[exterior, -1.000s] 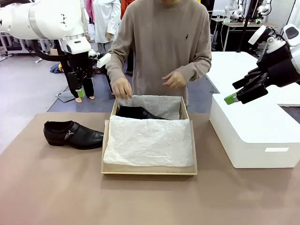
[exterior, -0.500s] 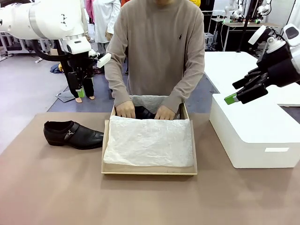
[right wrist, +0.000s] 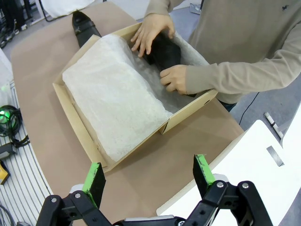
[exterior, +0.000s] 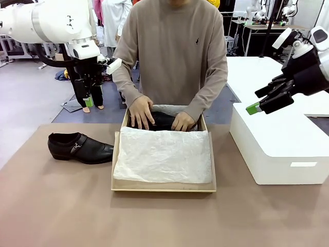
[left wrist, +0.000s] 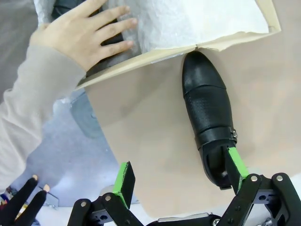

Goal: Pack the shoes into the box.
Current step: Place the other shoe of the Shoes into the Shoes Box.

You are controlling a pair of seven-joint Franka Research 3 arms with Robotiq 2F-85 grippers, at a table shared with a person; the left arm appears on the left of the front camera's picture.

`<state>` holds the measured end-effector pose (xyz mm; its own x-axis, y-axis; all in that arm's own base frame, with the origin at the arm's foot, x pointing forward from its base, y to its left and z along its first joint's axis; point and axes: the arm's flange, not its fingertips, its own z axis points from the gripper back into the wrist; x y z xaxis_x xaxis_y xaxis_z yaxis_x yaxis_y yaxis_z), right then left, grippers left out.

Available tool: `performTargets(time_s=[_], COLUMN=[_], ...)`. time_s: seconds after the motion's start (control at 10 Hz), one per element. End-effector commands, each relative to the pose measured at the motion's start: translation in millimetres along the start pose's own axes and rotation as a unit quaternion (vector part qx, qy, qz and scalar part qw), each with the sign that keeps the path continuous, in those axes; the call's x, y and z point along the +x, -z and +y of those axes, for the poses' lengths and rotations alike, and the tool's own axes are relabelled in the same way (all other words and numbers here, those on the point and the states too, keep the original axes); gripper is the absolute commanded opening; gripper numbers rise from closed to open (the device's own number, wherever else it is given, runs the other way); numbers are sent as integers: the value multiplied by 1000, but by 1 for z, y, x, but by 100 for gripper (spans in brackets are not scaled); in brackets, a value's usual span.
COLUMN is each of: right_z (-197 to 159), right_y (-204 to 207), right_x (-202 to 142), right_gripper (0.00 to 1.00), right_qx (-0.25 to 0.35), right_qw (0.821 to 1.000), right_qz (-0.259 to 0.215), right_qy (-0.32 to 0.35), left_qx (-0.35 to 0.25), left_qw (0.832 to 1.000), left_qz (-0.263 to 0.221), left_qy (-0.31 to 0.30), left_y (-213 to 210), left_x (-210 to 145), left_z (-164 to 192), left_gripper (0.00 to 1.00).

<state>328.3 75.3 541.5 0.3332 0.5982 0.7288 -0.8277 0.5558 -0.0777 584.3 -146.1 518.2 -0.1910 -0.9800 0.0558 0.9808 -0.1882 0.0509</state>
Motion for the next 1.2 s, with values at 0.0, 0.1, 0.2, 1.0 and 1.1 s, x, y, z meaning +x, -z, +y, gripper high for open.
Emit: performTargets(time_s=[0.0, 0.1, 0.2, 1.0, 1.1], right_z=[-1, -1, -1, -1, -1], right_y=[0, 0, 0, 0, 0], right_x=[0, 0, 0, 0, 0], right_gripper=[100, 100, 100, 100, 100], right_qx=[4, 4, 4, 4, 4], right_qw=[1000, 1000, 1000, 1000, 1000], right_qz=[-6, -6, -6, -6, -6], right_qy=[1, 1, 1, 1, 1], left_qx=[0, 8, 17, 7, -9], left_qw=[1000, 1000, 1000, 999, 999], left_qz=[0, -8, -5, 2, -2], left_qy=[0, 8, 4, -36, -34], left_y=[0, 2, 4, 60, 64], left_x=[0, -7, -17, -75, -84], left_z=[0, -9, -17, -44, -43], left_gripper=[100, 100, 100, 100, 100])
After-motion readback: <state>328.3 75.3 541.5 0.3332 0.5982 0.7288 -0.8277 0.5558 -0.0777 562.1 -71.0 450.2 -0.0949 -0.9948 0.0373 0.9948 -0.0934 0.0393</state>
